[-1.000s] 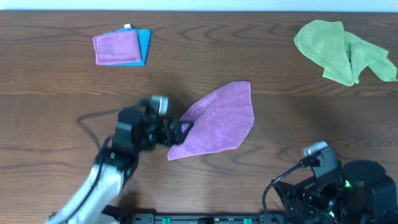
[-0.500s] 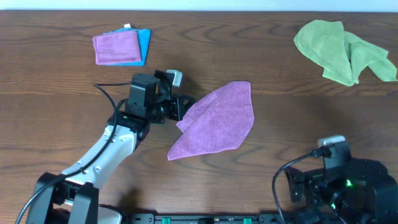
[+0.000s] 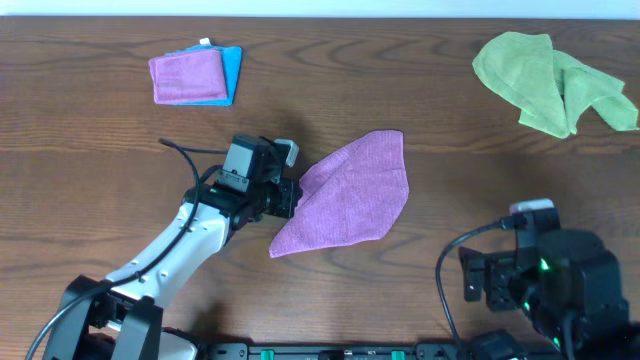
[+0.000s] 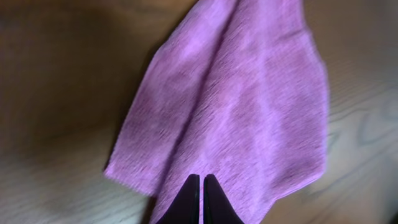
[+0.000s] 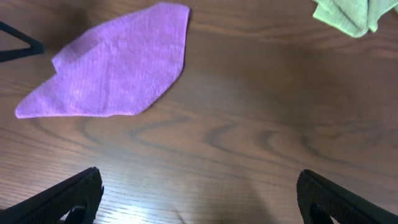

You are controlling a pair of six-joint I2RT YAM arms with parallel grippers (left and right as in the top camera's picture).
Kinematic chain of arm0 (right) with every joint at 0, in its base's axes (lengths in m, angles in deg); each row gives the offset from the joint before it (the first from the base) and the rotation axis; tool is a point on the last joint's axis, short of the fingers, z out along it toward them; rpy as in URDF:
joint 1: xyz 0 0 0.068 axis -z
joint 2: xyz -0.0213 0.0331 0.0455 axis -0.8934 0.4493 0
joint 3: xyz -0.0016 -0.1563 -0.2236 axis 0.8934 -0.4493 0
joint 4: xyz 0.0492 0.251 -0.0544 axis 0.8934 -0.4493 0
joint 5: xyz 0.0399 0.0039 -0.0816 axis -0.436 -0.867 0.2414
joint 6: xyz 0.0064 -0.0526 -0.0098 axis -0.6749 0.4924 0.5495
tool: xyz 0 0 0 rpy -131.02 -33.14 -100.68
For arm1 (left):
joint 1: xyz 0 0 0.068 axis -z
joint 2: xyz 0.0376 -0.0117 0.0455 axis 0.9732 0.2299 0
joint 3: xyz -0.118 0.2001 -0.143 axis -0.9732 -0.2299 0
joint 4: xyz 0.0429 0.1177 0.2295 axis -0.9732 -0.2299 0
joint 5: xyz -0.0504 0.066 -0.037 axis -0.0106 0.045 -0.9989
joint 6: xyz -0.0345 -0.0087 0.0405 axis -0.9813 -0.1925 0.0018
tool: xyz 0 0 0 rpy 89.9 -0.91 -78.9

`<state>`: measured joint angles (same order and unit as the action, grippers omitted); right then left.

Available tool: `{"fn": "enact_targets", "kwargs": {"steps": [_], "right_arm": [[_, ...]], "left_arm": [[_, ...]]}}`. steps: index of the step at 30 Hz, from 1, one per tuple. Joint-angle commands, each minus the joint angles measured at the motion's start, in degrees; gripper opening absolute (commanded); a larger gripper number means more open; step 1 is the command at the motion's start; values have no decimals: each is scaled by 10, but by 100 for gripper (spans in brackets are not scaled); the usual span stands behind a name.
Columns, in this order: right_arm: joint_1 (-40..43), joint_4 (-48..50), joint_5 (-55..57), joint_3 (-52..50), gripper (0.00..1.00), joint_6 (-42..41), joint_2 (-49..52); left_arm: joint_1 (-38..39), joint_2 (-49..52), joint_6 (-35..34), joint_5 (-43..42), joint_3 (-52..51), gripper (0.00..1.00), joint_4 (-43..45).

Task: Fold the cloth
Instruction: 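Reach the left gripper to the pink cloth's left corner and grasp it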

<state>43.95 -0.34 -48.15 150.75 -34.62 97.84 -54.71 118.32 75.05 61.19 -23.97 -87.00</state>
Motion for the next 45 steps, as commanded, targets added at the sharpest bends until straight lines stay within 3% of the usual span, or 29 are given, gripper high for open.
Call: {"fn": "enact_targets", "kwargs": {"steps": [1,9,25,45], "right_arm": [[-2,2,8,-1,99,-12,22],[-2,7,8,-1,99,-12,41],[-2,7,-1,-1,99,-17,41],[-2,15,-3,-1,99,-17,44]], "left_arm": [[12,7,24,61,8,5,-17],[48,19,39,126,8,6,-31],[50,102,42,120,12,6,-7],[50,136,41,115,17,6,60]]}}
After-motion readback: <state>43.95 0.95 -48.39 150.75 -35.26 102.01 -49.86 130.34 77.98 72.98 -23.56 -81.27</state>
